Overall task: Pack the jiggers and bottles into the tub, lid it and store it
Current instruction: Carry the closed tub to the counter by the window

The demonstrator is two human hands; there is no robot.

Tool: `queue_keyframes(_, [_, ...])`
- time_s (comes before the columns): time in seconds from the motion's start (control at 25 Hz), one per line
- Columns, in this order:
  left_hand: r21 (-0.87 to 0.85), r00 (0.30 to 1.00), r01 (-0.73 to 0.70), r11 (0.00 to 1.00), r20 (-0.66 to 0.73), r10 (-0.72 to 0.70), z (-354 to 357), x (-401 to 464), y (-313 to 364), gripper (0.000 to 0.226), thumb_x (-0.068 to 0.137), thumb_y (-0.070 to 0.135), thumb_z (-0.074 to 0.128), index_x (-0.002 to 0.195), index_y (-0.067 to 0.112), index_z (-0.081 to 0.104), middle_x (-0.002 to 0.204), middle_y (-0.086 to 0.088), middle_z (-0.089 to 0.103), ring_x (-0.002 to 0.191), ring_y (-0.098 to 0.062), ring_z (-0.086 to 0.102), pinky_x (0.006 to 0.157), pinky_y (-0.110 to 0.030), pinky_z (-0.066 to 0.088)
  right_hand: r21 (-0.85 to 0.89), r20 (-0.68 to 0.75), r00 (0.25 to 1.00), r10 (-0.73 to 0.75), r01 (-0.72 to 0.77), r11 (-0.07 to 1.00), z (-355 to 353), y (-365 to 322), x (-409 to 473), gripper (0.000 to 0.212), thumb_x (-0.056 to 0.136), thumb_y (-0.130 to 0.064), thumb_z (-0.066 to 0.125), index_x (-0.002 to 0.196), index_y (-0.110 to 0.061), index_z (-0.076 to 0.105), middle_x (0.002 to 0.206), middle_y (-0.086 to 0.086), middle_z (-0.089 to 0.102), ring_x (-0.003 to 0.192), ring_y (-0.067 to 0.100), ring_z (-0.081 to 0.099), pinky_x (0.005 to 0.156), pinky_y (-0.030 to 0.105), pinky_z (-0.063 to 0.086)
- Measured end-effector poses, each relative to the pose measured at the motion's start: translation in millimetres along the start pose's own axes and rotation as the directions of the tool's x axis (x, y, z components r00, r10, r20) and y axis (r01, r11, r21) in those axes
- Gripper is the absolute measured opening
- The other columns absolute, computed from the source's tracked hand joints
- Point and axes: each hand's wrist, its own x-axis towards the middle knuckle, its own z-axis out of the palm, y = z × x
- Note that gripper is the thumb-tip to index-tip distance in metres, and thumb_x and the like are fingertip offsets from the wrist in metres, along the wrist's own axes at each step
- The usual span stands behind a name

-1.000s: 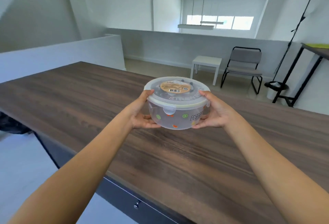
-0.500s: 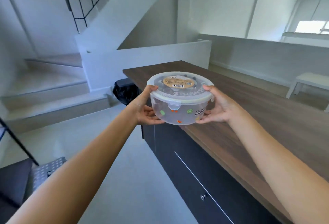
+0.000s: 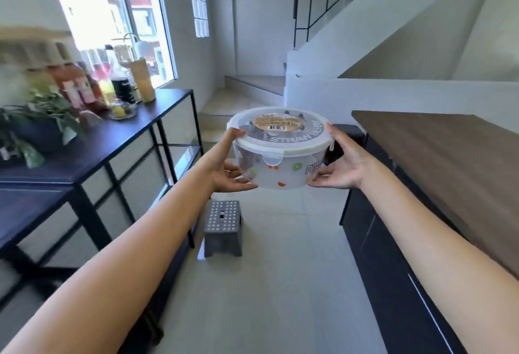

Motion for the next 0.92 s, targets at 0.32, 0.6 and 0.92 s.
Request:
queue_keyframes(0.32, [-0.182,0.919,-0.186,0.965,-0.379,0.106,-146,-87,29,0.096,0.045,0.042,0.085,0.114,-0.011,0.045,0.116,-0.017,0.06,0.098,-0.033,0.065,0.078,-0.052,0.057,-0.273,0.305,0.909,0.283,-0.202,0.941,172,56,71,0.121,0.011,-0.022,0.09,0.119,0.0,0.039,0.097,0.02,0.056,0.085,0.038,0.059,0.067,0.051,0.05])
queue_keyframes(0.6, [-0.256,0.711,-0.402,0.879,-0.692,0.124,-225,-178,8,0.107,0.044,0.041,0.084,0.127,-0.009,0.037,0.115,-0.018,0.061,0.097,-0.033,0.066,0.083,-0.052,0.055,-0.546,0.424,0.717,0.553,-0.285,0.788,302,133,88,0.116,0.022,-0.027,0.088,0.124,0.003,0.041,0.124,0.017,0.052,0.101,0.036,0.058,0.068,0.052,0.053])
queue_keyframes(0.92, [-0.234,0.416,-0.594,0.77,-0.908,0.044,-285,-289,-32,0.111,0.042,0.043,0.085,0.125,-0.01,0.034,0.119,-0.017,0.054,0.101,-0.034,0.063,0.078,-0.054,0.054,-0.733,0.449,0.466,0.762,-0.295,0.612,421,243,56,0.103,0.027,-0.026,0.091,0.113,0.011,0.047,0.104,0.025,0.064,0.09,0.041,0.065,0.066,0.054,0.057])
